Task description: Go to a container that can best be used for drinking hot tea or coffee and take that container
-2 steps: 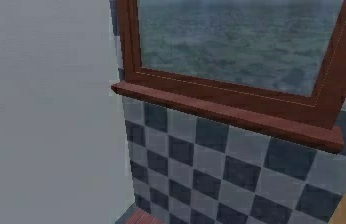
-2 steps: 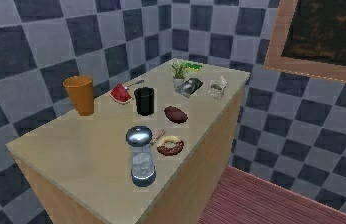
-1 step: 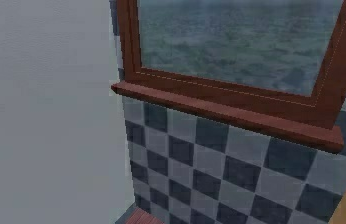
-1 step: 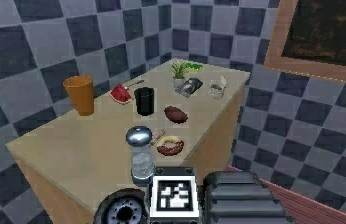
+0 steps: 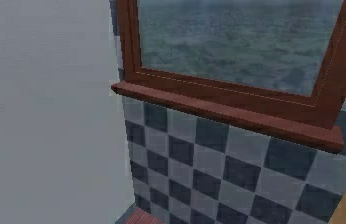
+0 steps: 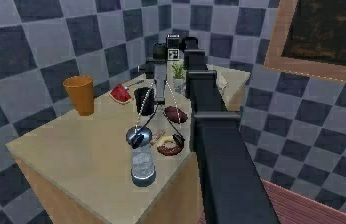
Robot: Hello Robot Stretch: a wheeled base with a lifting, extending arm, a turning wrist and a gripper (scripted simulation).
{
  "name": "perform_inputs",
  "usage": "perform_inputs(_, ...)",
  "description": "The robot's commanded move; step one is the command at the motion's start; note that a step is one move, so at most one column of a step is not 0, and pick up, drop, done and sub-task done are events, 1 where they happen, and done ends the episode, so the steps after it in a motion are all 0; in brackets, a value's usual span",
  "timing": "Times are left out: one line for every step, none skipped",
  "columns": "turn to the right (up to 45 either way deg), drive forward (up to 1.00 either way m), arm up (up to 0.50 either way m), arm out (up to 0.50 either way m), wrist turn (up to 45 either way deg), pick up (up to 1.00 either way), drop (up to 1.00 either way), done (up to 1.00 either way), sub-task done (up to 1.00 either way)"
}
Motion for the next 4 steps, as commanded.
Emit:
perform_inputs(0.0, 0.0, 0.0, 0.0, 45.0, 0.0, 0.0, 0.0, 0.0)
perform_inputs(0.0, 0.0, 0.0, 0.0, 45.0, 0.0, 0.0, 0.0, 0.0)
perform_inputs(0.0, 0.0, 0.0, 0.0, 45.0, 0.0, 0.0, 0.0, 0.0)
perform_inputs(0.0, 0.0, 0.0, 0.0, 21.0, 0.0, 0.0, 0.0, 0.0)
